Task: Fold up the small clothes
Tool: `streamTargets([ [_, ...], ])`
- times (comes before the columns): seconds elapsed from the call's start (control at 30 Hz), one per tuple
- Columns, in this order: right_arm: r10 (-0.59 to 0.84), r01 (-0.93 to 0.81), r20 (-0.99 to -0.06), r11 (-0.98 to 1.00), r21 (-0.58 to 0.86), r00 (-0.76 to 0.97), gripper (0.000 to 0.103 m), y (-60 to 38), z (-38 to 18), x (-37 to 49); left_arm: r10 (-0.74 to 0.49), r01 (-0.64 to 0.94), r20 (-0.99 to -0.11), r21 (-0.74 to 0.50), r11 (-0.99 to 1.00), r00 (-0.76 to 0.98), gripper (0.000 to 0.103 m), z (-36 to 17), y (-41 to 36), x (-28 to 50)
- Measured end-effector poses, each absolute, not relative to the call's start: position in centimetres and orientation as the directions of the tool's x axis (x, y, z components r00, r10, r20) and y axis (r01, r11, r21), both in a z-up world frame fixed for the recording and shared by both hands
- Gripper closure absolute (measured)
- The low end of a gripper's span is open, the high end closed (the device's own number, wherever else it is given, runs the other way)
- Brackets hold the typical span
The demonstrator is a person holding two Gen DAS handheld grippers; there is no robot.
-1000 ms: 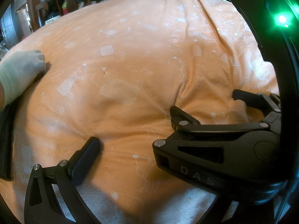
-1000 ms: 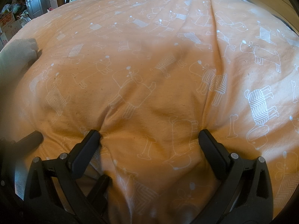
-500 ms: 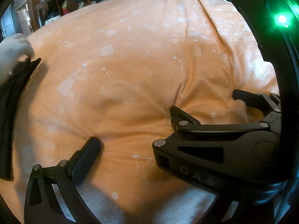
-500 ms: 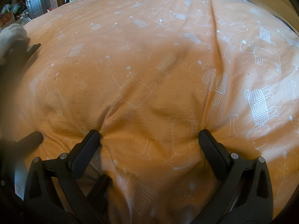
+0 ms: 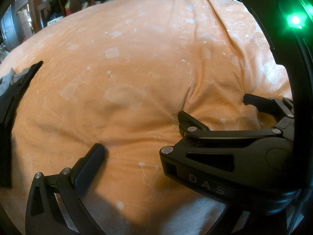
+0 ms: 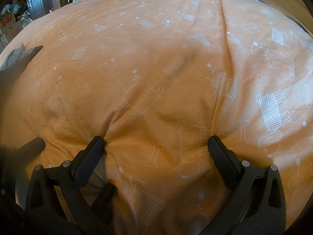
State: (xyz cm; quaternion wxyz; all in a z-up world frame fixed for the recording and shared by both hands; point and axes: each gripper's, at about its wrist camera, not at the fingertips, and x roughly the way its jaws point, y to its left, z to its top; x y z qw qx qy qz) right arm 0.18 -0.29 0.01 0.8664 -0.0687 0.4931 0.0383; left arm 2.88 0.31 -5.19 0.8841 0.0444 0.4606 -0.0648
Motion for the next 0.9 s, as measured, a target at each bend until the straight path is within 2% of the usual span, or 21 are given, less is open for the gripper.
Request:
streamTargets([
  [0.9,-0.005,-0.134,-0.862,0.987,-0.085,0.507,0.0,-0.21,-0.17,0.28,-0.068,0.16,-0.822,0.029,0.987,0.565,0.0,-5.06,0.48,3.05],
])
